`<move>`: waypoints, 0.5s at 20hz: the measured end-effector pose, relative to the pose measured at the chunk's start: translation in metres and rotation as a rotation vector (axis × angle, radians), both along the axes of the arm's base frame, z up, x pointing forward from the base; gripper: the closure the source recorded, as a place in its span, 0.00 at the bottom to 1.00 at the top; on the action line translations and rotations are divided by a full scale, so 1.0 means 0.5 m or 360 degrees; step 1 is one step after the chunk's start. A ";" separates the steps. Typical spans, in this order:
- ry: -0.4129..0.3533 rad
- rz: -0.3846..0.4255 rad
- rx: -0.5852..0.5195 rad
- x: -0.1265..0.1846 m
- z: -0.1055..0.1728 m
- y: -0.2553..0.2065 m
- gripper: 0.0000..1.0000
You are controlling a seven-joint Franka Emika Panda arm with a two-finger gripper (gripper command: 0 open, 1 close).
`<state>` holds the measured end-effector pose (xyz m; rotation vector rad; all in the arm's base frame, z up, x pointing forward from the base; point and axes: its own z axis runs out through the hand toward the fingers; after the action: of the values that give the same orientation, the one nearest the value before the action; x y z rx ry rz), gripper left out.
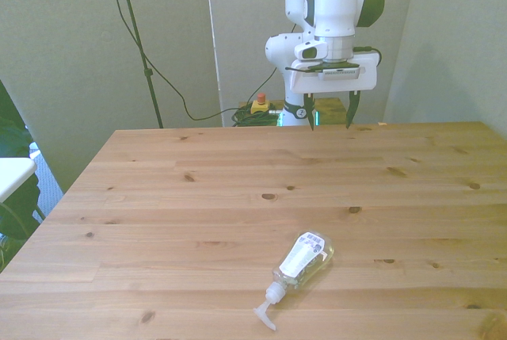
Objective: Stand the sanitizer
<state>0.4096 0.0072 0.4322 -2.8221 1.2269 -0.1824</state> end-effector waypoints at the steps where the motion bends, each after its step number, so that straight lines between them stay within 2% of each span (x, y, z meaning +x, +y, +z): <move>1: 0.0000 0.0000 0.0000 0.000 0.000 0.000 0.00; 3: -0.0009 -0.0011 0.0002 0.004 0.001 -0.001 0.00; 5: -0.0078 -0.0059 0.0010 0.027 0.022 -0.010 0.00; 10: -0.0256 -0.0258 0.0030 0.156 0.067 -0.086 0.00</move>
<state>0.4878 -0.0360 0.4656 -2.6310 1.4110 -0.3951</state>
